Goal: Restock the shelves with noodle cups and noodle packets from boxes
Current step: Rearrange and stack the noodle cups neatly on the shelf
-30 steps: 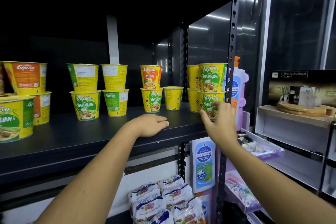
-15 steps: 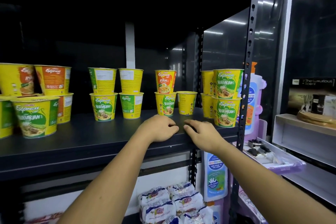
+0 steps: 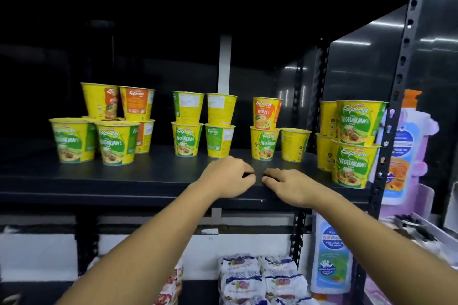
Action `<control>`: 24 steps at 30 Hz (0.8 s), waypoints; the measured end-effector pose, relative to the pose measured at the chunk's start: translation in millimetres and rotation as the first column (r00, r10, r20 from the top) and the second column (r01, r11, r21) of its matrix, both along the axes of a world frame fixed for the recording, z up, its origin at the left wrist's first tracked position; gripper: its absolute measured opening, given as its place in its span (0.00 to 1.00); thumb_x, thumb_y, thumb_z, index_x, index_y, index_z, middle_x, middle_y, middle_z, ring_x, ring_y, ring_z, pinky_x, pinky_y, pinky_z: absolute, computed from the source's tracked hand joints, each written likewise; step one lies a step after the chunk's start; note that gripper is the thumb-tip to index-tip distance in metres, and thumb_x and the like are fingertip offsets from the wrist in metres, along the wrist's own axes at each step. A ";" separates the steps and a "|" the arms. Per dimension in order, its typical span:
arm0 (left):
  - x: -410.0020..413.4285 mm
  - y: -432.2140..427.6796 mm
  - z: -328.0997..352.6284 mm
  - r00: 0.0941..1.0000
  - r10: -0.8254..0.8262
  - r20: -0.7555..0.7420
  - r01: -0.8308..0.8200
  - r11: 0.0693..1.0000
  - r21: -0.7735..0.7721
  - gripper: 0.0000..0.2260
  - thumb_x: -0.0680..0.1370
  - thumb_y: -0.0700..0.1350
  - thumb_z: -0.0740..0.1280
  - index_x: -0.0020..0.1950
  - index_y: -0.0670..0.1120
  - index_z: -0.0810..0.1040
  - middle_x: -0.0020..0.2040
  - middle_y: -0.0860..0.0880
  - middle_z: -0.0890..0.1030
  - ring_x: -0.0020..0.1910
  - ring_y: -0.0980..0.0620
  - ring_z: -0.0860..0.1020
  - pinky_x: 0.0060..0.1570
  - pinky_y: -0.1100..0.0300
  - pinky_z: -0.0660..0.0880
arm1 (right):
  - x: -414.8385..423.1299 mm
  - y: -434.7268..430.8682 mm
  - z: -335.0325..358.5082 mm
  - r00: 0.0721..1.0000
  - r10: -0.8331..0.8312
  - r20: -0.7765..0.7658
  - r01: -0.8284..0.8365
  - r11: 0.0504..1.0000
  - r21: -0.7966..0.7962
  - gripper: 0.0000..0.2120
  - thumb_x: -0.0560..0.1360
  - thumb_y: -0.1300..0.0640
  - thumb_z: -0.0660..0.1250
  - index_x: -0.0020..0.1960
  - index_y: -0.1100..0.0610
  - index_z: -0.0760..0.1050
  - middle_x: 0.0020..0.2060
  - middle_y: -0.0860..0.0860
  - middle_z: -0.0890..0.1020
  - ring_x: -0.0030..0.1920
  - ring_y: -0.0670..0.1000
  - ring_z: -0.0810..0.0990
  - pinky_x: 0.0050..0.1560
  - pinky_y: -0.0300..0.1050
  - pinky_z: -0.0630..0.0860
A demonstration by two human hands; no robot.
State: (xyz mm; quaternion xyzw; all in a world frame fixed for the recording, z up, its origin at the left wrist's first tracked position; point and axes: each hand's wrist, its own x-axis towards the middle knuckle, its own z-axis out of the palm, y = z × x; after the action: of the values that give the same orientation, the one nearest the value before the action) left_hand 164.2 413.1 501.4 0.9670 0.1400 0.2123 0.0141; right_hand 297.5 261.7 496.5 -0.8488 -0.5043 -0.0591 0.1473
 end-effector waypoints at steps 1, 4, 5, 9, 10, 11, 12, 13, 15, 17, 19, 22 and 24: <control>-9.2 6.1 0.6 1.000 0.027 -0.005 -0.027 1.000 -0.015 0.17 0.82 0.58 0.59 0.65 0.58 0.82 0.64 0.54 0.83 0.61 0.47 0.79 0.58 0.47 0.79 | -4.1 6.7 2.2 1.000 0.027 0.006 -0.027 1.000 -0.016 0.25 0.85 0.42 0.53 0.79 0.51 0.66 0.76 0.51 0.71 0.75 0.54 0.69 0.74 0.48 0.65; -41.1 28.2 1.5 0.991 0.130 -0.022 -0.131 0.990 -0.045 0.19 0.82 0.60 0.59 0.71 0.59 0.78 0.68 0.53 0.80 0.65 0.47 0.77 0.62 0.48 0.77 | -19.8 33.3 7.1 0.993 0.118 -0.002 -0.118 0.992 -0.046 0.25 0.85 0.40 0.53 0.79 0.49 0.66 0.76 0.50 0.70 0.75 0.53 0.69 0.74 0.49 0.66; -52.4 36.3 0.9 0.985 0.169 -0.029 -0.170 0.984 -0.057 0.20 0.82 0.61 0.59 0.72 0.59 0.76 0.70 0.54 0.79 0.67 0.48 0.76 0.64 0.48 0.77 | -26.3 43.6 7.7 0.989 0.148 -0.006 -0.148 0.988 -0.052 0.26 0.85 0.40 0.53 0.79 0.49 0.66 0.76 0.50 0.71 0.74 0.54 0.69 0.74 0.50 0.66; -100.9 64.8 -3.9 0.956 0.293 -0.028 -0.294 0.950 -0.106 0.21 0.82 0.63 0.58 0.73 0.60 0.76 0.71 0.55 0.78 0.69 0.50 0.76 0.67 0.49 0.75 | -56.8 85.5 8.3 0.965 0.262 -0.004 -0.262 0.964 -0.055 0.26 0.85 0.39 0.53 0.78 0.50 0.66 0.76 0.50 0.71 0.74 0.54 0.69 0.74 0.50 0.66; -113.6 71.4 -5.0 0.947 0.319 -0.026 -0.320 0.941 -0.110 0.22 0.82 0.63 0.57 0.73 0.59 0.76 0.71 0.56 0.78 0.69 0.50 0.75 0.67 0.50 0.74 | -65.1 95.3 8.8 0.957 0.289 -0.004 -0.289 0.956 -0.058 0.27 0.85 0.39 0.53 0.79 0.50 0.66 0.77 0.50 0.70 0.75 0.53 0.69 0.74 0.50 0.66; -126.2 77.8 -5.9 0.940 0.342 -0.024 -0.342 0.933 -0.112 0.22 0.83 0.62 0.57 0.74 0.58 0.76 0.72 0.56 0.78 0.70 0.50 0.75 0.68 0.50 0.74 | -73.8 104.1 9.4 0.949 0.316 -0.005 -0.315 0.947 -0.063 0.27 0.85 0.39 0.53 0.79 0.50 0.66 0.77 0.50 0.70 0.75 0.53 0.68 0.74 0.50 0.66; -138.5 83.5 -6.8 0.933 0.359 -0.018 -0.359 0.926 -0.116 0.22 0.83 0.61 0.57 0.74 0.58 0.75 0.72 0.56 0.77 0.70 0.50 0.74 0.68 0.50 0.73 | -82.5 112.5 10.1 0.939 0.343 -0.004 -0.343 0.937 -0.067 0.27 0.85 0.39 0.53 0.79 0.51 0.66 0.77 0.51 0.70 0.75 0.54 0.68 0.74 0.50 0.65; -150.8 89.2 -8.1 0.927 0.375 -0.013 -0.373 0.920 -0.121 0.21 0.83 0.61 0.57 0.74 0.57 0.75 0.72 0.56 0.77 0.71 0.51 0.74 0.68 0.51 0.73 | -91.1 120.7 10.7 0.930 0.368 -0.004 -0.367 0.928 -0.069 0.27 0.85 0.40 0.53 0.79 0.51 0.66 0.77 0.51 0.70 0.75 0.54 0.68 0.74 0.49 0.65; -173.8 97.8 -9.9 0.918 0.398 -0.001 -0.395 0.911 -0.115 0.20 0.84 0.59 0.57 0.74 0.56 0.76 0.72 0.56 0.77 0.71 0.51 0.74 0.68 0.53 0.72 | -108.9 135.6 12.3 0.915 0.402 -0.019 -0.402 0.913 -0.072 0.27 0.85 0.40 0.53 0.80 0.53 0.65 0.78 0.51 0.68 0.77 0.53 0.66 0.74 0.46 0.64; -193.9 107.1 -10.9 0.909 0.417 0.009 -0.414 0.904 -0.108 0.19 0.85 0.57 0.57 0.73 0.56 0.77 0.72 0.57 0.77 0.71 0.51 0.73 0.68 0.54 0.72 | -125.6 149.7 14.0 0.908 0.418 -0.040 -0.420 0.904 -0.077 0.29 0.85 0.40 0.54 0.81 0.53 0.62 0.80 0.50 0.64 0.79 0.52 0.62 0.76 0.44 0.59; -210.0 116.4 -9.3 0.897 0.441 0.017 -0.436 0.892 -0.122 0.18 0.84 0.58 0.58 0.70 0.57 0.79 0.68 0.56 0.80 0.66 0.50 0.76 0.63 0.52 0.75 | -139.8 164.0 16.7 0.909 0.413 -0.058 -0.417 0.905 -0.088 0.32 0.84 0.38 0.54 0.82 0.53 0.60 0.81 0.50 0.62 0.80 0.52 0.60 0.77 0.46 0.57; -230.8 131.7 -8.8 0.891 0.452 0.030 -0.446 0.887 -0.121 0.16 0.84 0.59 0.57 0.60 0.56 0.83 0.52 0.53 0.85 0.51 0.51 0.79 0.51 0.52 0.78 | -158.8 183.8 21.7 0.922 0.379 -0.079 -0.386 0.915 -0.115 0.36 0.82 0.34 0.54 0.83 0.54 0.57 0.81 0.51 0.61 0.80 0.53 0.60 0.76 0.47 0.58; -245.0 143.7 -9.5 0.894 0.446 0.045 -0.440 0.892 -0.104 0.16 0.84 0.59 0.57 0.56 0.56 0.83 0.47 0.55 0.84 0.48 0.51 0.79 0.49 0.51 0.79 | -170.4 195.7 25.2 0.934 0.348 -0.088 -0.357 0.925 -0.131 0.39 0.81 0.31 0.54 0.83 0.56 0.56 0.81 0.53 0.60 0.80 0.54 0.61 0.75 0.48 0.60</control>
State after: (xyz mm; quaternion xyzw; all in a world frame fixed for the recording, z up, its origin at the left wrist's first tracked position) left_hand -80.8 556.7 491.9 0.9002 0.3658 0.2357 0.0141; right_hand 127.1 457.4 521.7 -0.7543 -0.6466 0.0317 0.1091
